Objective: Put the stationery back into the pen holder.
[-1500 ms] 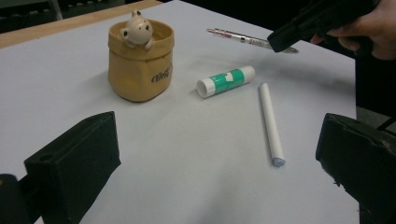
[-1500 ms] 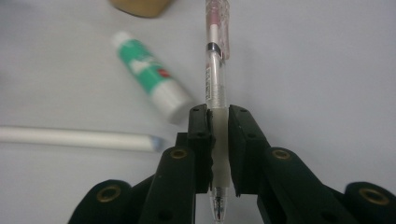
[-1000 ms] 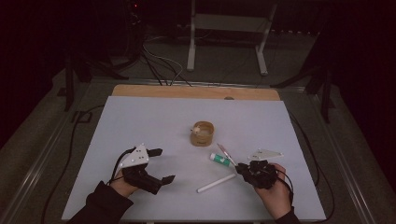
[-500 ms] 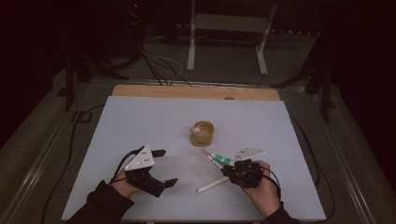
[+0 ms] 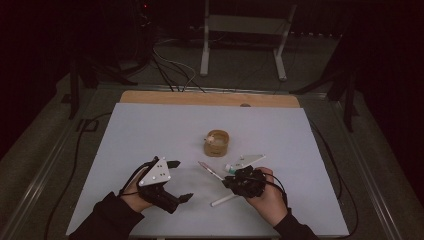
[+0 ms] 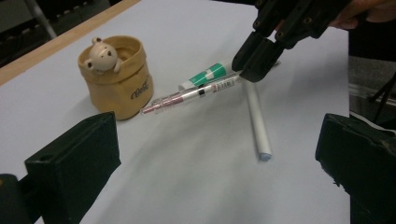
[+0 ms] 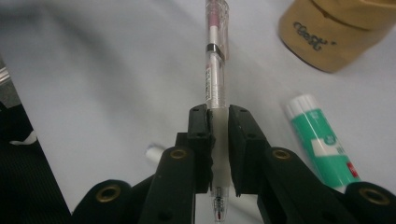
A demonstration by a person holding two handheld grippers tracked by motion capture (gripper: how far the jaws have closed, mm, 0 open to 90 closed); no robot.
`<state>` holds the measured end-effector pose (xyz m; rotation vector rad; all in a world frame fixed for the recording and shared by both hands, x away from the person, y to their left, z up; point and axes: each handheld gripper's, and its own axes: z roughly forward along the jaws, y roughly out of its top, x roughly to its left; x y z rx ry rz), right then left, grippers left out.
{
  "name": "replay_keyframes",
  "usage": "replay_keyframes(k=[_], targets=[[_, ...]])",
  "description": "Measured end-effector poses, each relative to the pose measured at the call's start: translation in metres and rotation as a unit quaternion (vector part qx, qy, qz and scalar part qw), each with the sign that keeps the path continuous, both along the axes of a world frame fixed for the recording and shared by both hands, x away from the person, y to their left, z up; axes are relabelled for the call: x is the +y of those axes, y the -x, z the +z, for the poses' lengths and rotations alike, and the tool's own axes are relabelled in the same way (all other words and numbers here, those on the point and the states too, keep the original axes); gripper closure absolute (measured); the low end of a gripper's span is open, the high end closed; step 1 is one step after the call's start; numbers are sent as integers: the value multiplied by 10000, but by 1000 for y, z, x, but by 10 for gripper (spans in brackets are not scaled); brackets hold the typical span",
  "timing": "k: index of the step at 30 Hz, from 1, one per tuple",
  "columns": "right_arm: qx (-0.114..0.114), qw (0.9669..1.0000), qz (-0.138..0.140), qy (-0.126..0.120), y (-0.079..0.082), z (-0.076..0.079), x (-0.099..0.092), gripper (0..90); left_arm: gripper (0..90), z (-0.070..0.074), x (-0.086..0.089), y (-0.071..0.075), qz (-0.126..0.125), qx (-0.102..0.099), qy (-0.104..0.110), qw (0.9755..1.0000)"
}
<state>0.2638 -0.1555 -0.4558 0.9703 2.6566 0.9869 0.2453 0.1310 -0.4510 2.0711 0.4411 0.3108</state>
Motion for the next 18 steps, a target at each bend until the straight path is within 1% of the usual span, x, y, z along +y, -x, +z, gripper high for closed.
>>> replay_keyframes(k=[1, 2, 3, 4, 7, 8, 9, 10, 11, 12, 13, 15, 16, 17, 18], targets=[[0, 10000, 0, 0, 0, 0, 0, 798, 4, 0, 0, 0, 0, 0, 0, 10000], [16, 10000, 59, 8, -1, 1, 3, 798, 4, 0, 0, 0, -1, 3, -17, 10000], [16, 10000, 59, 8, -1, 1, 3, 798, 4, 1, 0, 0, 10, -2, -72, 10000], [22, 10000, 83, 6, -1, 1, 5, 798, 4, 0, -1, 0, 14, -50, -145, 9999], [50, 9998, 165, 29, -2, 2, 10, 798, 4, 1, -2, 2, -102, -104, -308, 9994], [56, 9997, 220, 43, -3, 2, 13, 798, 4, 1, -4, 3, -144, -174, -444, 9988], [56, 9997, 220, 43, -3, 2, 13, 798, 4, 1, -4, 3, -144, -174, -444, 9988], [74, 9996, 258, 52, -3, 3, 16, 798, 4, 2, -6, 4, -190, -177, -545, 9982], [74, 9996, 258, 52, -3, 3, 16, 798, 4, 2, -6, 4, -190, -177, -545, 9982], [93, 9995, 299, 50, -4, 4, 18, 798, 4, 3, -8, 4, -221, -219, -651, 9974], [93, 9995, 299, 50, -4, 4, 18, 798, 4, 3, -8, 4, -221, -219, -651, 9974], [126, 9993, 336, 58, -5, 4, 21, 798, 4, 3, -9, 5, -268, -293, -765, 9963], [143, 9992, 375, 61, -6, 4, 23, 798, 4, 3, -11, 7, -324, -412, -904, 9945], [143, 9992, 375, 61, -6, 4, 23, 798, 4, 3, -11, 7, -324, -412, -904, 9945], [163, 9990, 406, 58, -6, 4, 25, 798, 4, 3, -14, 8, -345, -474, -1057, 9927]])
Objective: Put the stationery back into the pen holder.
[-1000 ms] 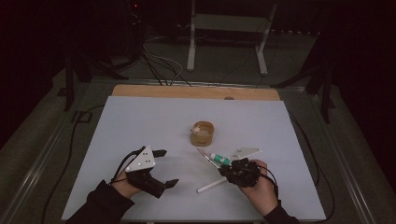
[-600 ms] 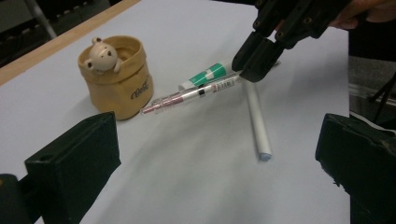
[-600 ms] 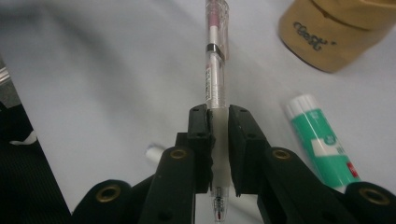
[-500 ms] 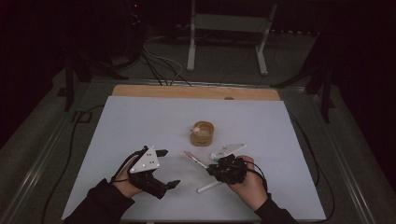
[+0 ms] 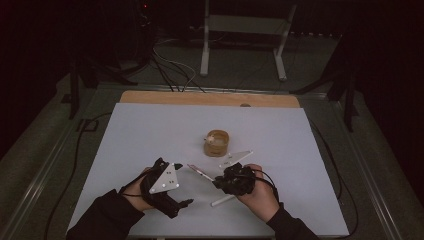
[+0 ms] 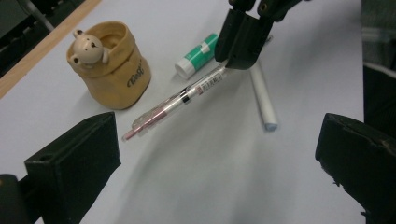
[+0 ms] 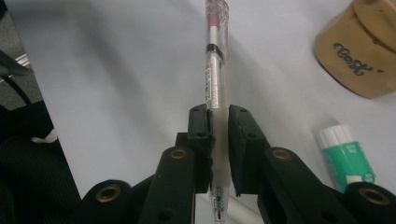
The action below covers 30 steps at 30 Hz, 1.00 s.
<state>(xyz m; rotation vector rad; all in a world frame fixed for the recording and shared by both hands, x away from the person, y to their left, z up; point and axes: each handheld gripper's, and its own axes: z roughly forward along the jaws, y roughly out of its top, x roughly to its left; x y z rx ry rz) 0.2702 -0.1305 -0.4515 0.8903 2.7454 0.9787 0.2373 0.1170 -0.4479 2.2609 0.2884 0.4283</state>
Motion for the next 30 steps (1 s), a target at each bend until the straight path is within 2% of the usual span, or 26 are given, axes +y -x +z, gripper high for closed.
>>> replay_keyframes(k=[1, 2, 3, 5, 7, 8, 9, 11, 12, 13, 14, 17, 18, 19, 20, 21, 22, 23, 24, 25, 27, 28, 29, 30], targets=[[0, 10000, 0, 0, 0, 0, 0, 798, 4, 0, 0, 0, 0, 0, 0, 10000], [29, 10000, 52, -10, -1, 0, 3, 798, 4, -1, -4, 2, -12, -124, -153, 9998], [29, 10000, 52, -10, -1, 0, 3, 798, 16, -1, -4, 2, -12, -124, -153, 9998], [23, 9999, 101, 11, -2, 0, 6, 798, 16, -4, -7, 3, -13, -295, -305, 9991], [52, 9999, 151, 13, -2, -1, 9, 798, 41, -6, -11, 5, -4, -454, -483, 9978], [72, 9998, 178, 44, -3, -1, 12, 798, 59, -9, -13, 6, -31, -628, -617, 9961], [72, 9998, 178, 44, -3, -1, 12, 798, 67, -9, -13, 6, -31, -628, -617, 9961], [97, 9997, 221, 56, -3, -1, 15, 798, 71, -10, -15, 8, -28, -821, -743, 9938], [97, 9996, 258, 78, -4, 0, 18, 798, 126, -11, -16, 9, -10, -994, -850, 9914], [97, 9996, 258, 78, -4, 0, 18, 798, 144, -11, -16, 9, -10, -994, -850, 9914], [86, 9996, 262, 100, -4, 0, 20, 798, 144, -12, -17, 9, -3, -1103, -913, 9897], [103, 9994, 304, 124, -5, 0, 24, 798, 170, -14, -18, 10, -17, -1247, -1084, 9862], [101, 9993, 343, 108, -6, 1, 25, 798, 219, -16, -18, 11, -16, -1408, -1198, 9828], [101, 9993, 343, 108, -6, 1, 25, 798, 232, -16, -18, 11, -16, -1408, -1198, 9828], [115, 9993, 346, 103, -7, 1, 27, 798, 264, -19, -18, 11, -76, -1468, -1300, 9806], [115, 9993, 346, 103, -7, 1, 27, 798, 305, -19, -18, 11, -76, -1468, -1300, 9806], [122, 9992, 360, 103, -7, 1, 28, 798, 305, -20, -17, 11, -104, -1476, -1334, 9800], [133, 9992, 372, 104, -7, 1, 28, 798, 324, -21, -18, 11, -110, -1565, -1333, 9786], [130, 9991, 388, 96, -8, 2, 29, 798, 349, -22, -18, 12, -135, -1652, -1414, 9760], [130, 9991, 388, 96, -8, 2, 29, 798, 349, -24, -19, 12, -146, -1694, -1472, 9744], [124, 9991, 404, 97, -8, 2, 29, 798, 351, -26, -20, 12, -149, -1896, -1711, 9667], [148, 9990, 404, 81, -8, 3, 30, 798, 357, -28, -21, 12, -199, -2068, -1970, 9581], [148, 9990, 404, 81, -8, 3, 30, 798, 361, -28, -21, 12, -199, -2068, -1970, 9581], [144, 9990, 418, 79, -8, 3, 31, 798, 375, -31, -23, 13, -141, -2261, -2068, 9518]])
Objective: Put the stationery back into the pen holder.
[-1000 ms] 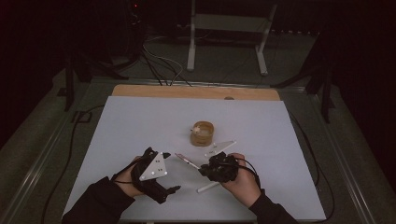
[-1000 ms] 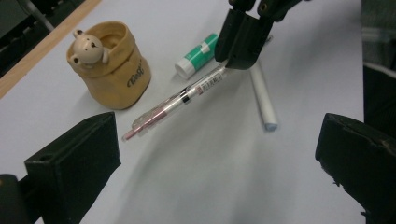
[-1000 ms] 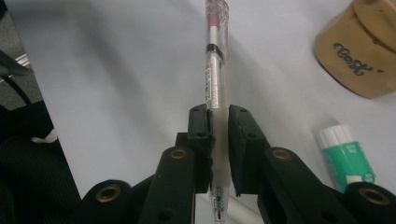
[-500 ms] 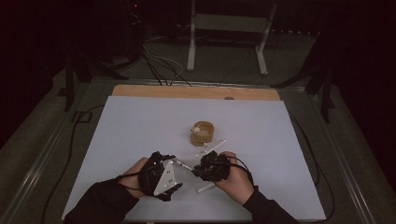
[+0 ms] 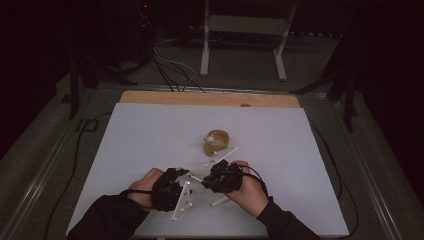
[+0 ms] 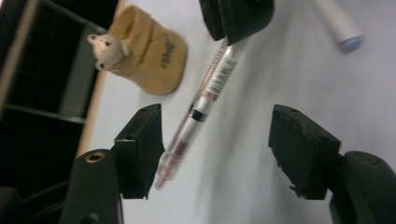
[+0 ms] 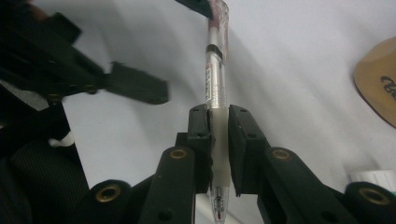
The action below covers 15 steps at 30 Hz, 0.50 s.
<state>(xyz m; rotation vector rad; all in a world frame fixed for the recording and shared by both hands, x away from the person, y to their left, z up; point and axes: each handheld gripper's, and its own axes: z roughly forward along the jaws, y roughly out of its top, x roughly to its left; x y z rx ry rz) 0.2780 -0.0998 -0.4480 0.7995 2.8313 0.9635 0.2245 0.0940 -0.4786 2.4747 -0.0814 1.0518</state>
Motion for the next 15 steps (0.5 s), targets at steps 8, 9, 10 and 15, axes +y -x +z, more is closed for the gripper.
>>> replay_keyframes(k=[8, 9, 10, 15], targets=[[2, 10000, 36, -5, 1, 2, 4, 798, 529, -7, -5, 2, -53, -555, 7, 9984], [2, 10000, 36, -5, 1, 2, 4, 798, 529, -7, -6, 3, -84, -607, 8, 9981], [7, 10000, 37, -3, 1, 2, 5, 798, 571, -8, -6, 3, -120, -647, -31, 9978], [15, 10000, 58, -9, 1, 3, 7, 798, 633, -12, -10, 6, -269, -922, -209, 9952]])
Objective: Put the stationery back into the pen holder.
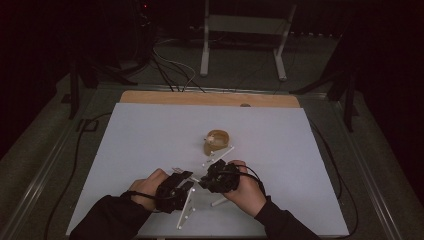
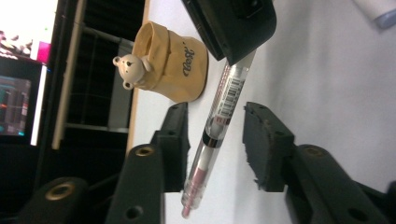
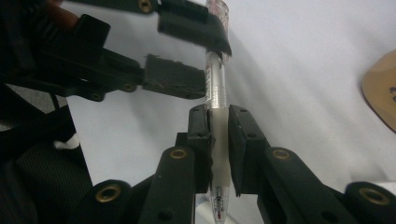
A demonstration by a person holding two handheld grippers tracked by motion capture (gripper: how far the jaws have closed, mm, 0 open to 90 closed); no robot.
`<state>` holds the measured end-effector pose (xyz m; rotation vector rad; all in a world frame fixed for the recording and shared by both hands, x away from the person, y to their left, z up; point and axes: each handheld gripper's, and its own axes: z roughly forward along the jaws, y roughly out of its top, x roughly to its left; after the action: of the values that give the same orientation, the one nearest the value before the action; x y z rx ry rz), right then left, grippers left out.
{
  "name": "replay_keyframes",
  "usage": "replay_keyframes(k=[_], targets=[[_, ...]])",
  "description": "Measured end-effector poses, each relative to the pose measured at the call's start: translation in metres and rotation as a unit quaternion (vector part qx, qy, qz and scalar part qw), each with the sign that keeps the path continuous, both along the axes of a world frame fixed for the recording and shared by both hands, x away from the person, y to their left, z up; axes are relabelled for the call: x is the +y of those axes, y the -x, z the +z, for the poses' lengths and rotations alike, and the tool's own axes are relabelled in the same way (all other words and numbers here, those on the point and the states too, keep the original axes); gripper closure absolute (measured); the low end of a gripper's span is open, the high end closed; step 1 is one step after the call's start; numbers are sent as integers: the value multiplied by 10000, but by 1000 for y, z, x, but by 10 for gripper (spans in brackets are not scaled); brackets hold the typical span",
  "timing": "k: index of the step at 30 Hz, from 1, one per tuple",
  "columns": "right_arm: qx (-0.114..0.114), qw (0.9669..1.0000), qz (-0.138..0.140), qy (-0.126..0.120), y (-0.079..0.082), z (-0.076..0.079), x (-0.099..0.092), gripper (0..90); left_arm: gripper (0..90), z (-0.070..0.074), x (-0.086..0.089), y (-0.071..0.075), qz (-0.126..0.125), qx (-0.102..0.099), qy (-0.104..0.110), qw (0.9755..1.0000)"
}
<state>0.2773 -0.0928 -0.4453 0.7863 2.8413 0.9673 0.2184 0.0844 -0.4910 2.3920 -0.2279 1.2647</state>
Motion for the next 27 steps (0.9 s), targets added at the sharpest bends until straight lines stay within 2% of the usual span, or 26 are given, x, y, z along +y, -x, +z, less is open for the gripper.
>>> replay_keyframes(k=[3, 10, 13, 18, 19, 20, 22, 23, 24, 25, 26, 27], targets=[[-19, 10000, 36, 7, 1, 0, 2, 798, 692, -2, -2, 1, -42, -128, -165, 9998], [-52, 10000, 59, 29, 1, 1, 4, 798, 777, -6, -4, 1, -79, -266, -269, 9993], [-46, 10000, 63, 16, 0, 1, 4, 798, 799, -7, -5, 2, -105, -311, -450, 9984], [-30, 10000, 49, 11, 0, 0, 5, 797, 806, -8, -4, 1, -128, -246, -434, 9987], [-12, 10000, 44, -17, 0, -1, 4, 795, 807, -6, -3, 1, -109, -267, -574, 9979], [-12, 10000, 44, -17, 0, -1, 4, 795, 807, -6, -3, 1, -109, -267, -574, 9979], [5, 10000, 24, -75, 0, -1, 4, 786, 807, -5, -2, 0, -97, -205, -537, 9983], [4, 9997, -8, -225, -1, 0, 1, 732, 808, -4, -1, -2, -63, -205, -596, 9980], [4, 9997, -8, -225, -1, 0, 1, 732, 808, -4, -1, -2, -63, -205, -596, 9980], [-11, 9994, -47, -343, -1, 4, -2, 685, 808, -8, -1, -4, -112, -96, -236, 9996], [-11, 9994, -47, -343, -1, 4, -2, 685, 808, -7, 1, -5, -81, -76, -168, 9998], [-114, 9986, -169, -493, -2, 8, -7, 639, 808, -7, 2, -6, -83, -3, -138, 9999]])
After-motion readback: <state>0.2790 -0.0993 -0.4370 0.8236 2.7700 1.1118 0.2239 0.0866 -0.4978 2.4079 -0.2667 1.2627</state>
